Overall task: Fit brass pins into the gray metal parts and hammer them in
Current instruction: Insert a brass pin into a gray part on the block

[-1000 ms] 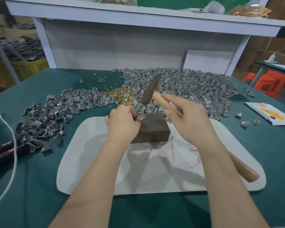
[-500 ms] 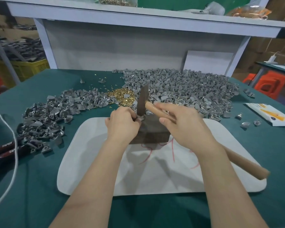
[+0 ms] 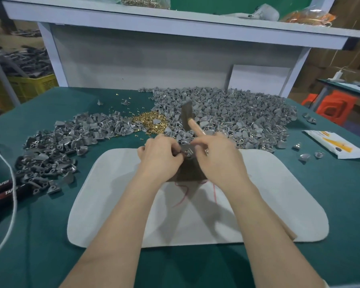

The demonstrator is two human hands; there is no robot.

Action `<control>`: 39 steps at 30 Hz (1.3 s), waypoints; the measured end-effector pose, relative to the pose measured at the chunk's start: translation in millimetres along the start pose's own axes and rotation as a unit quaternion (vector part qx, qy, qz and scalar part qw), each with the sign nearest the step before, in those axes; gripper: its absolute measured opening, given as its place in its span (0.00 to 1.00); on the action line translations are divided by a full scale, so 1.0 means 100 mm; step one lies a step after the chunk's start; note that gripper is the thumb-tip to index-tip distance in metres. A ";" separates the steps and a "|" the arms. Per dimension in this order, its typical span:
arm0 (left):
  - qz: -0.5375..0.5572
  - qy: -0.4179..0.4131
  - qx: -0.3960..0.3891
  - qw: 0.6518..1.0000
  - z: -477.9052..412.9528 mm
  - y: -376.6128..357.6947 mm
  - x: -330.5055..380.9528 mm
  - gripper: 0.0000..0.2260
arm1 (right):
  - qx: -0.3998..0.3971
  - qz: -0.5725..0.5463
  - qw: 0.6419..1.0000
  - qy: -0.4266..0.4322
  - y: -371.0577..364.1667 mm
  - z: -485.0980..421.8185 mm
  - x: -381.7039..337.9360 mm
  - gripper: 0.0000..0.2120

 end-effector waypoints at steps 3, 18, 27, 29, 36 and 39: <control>-0.001 -0.004 -0.004 1.000 0.01 -0.01 0.01 0.07 | -0.022 0.028 0.999 -0.002 -0.09 -0.04 -0.05 0.07; -0.010 -0.014 -0.006 1.000 0.00 -0.03 0.02 0.03 | 0.008 0.031 0.999 -0.026 -0.19 -0.09 -0.09 0.14; -0.015 -0.021 -0.004 1.000 0.03 -0.03 0.06 0.04 | 0.002 0.032 0.999 -0.035 -0.18 -0.09 -0.10 0.15; -0.024 -0.022 -0.004 0.999 0.03 -0.03 0.07 0.04 | -0.001 0.036 0.999 -0.038 -0.19 -0.10 -0.10 0.15; -0.034 -0.022 0.002 0.999 0.05 -0.03 0.09 0.03 | -0.007 0.041 0.998 -0.042 -0.20 -0.12 -0.07 0.15; -0.027 -0.016 0.001 1.000 0.04 -0.03 0.07 0.05 | 0.009 0.032 0.999 -0.034 -0.20 -0.10 -0.06 0.14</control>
Point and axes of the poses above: each hand's wrist, its own z-axis away from the middle knuckle, its own y-axis out of the back of the hand, x = y × z, the point moved 4 cm from there along -z, towards the middle knuckle, and after that the axes turned 1 degree about z, right-handed, at the moved point
